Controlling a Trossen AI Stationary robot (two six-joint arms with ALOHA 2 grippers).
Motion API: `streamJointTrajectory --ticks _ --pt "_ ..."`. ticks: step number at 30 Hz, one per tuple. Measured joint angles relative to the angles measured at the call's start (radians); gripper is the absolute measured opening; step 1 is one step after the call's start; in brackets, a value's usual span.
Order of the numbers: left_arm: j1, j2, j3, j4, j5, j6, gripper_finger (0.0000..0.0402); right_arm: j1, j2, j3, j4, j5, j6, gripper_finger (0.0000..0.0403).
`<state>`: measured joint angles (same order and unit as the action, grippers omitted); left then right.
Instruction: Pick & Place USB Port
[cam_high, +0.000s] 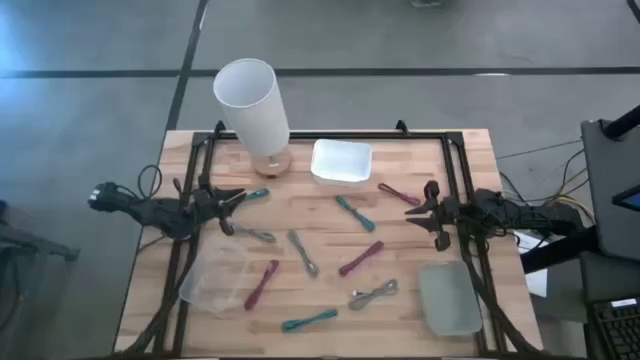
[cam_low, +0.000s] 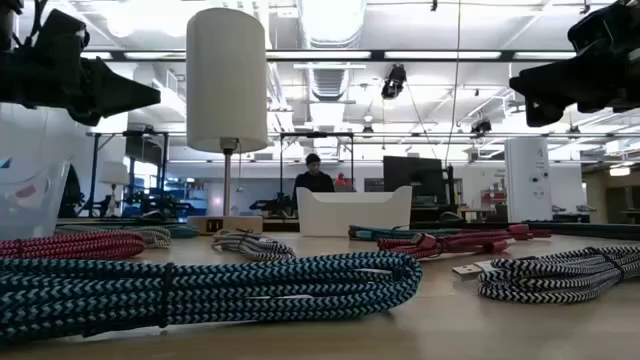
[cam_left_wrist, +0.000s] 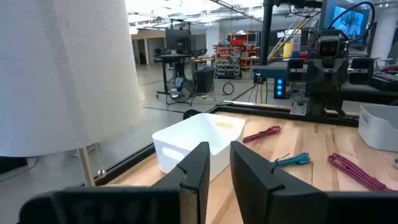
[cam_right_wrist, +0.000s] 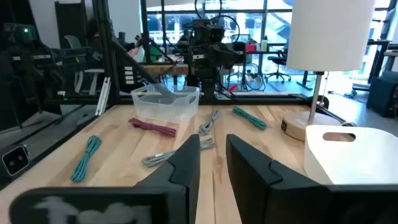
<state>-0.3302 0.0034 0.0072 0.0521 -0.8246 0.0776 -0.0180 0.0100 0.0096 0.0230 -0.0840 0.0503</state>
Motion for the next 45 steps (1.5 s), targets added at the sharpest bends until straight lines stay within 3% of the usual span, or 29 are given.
streamJointTrajectory --ticks 45 --pt "0.000 0.000 0.000 0.000 0.000 0.000 0.0071 0.000 0.000 0.000 0.000 0.000 0.000 0.0079"
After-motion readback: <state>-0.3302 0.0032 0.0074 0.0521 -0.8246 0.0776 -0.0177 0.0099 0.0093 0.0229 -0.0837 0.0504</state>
